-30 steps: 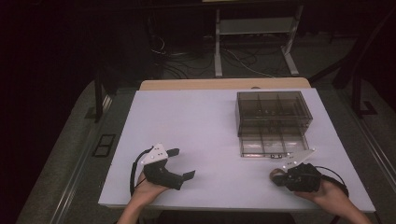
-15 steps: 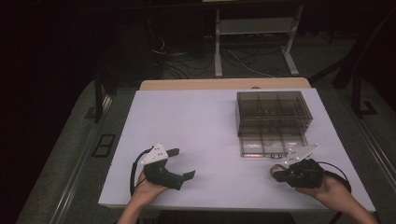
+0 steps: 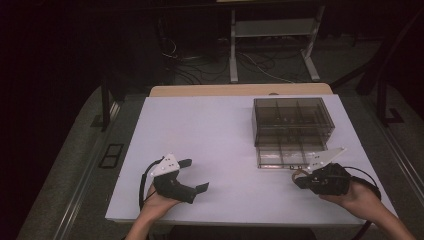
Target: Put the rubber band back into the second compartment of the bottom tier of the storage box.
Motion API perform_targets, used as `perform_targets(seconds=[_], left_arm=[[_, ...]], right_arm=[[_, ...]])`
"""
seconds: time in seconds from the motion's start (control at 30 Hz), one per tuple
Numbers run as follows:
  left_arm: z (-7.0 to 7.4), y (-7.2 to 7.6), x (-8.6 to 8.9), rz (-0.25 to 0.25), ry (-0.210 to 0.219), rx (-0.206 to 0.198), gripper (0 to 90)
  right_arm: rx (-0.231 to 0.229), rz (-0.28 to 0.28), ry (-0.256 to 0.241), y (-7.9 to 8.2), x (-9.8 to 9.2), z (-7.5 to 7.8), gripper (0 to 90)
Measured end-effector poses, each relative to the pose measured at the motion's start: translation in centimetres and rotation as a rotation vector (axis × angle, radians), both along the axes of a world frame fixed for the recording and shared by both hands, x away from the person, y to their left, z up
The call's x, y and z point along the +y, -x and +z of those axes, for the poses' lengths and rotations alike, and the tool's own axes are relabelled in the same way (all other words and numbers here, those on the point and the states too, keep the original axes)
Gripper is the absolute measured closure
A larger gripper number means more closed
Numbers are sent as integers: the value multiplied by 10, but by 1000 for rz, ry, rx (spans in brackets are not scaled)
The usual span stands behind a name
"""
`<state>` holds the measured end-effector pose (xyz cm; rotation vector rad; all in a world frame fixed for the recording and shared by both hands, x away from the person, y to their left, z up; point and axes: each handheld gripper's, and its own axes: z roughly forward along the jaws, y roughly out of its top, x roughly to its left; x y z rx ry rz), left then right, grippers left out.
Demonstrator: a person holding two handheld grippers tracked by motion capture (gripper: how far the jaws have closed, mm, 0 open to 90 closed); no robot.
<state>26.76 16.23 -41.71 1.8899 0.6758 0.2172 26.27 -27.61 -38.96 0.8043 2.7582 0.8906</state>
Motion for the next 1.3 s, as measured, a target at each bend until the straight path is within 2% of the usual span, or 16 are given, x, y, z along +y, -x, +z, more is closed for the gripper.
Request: perform_targets(seconds=[0.77,1.3], left_arm=[[0,0,0,1,1,-2,0],[0,0,0,3,3,-2,0]], right_arm=[[-35,-7,-9,-13,-3,25,833],[-46,-13,-16,-29,-3,32,833]])
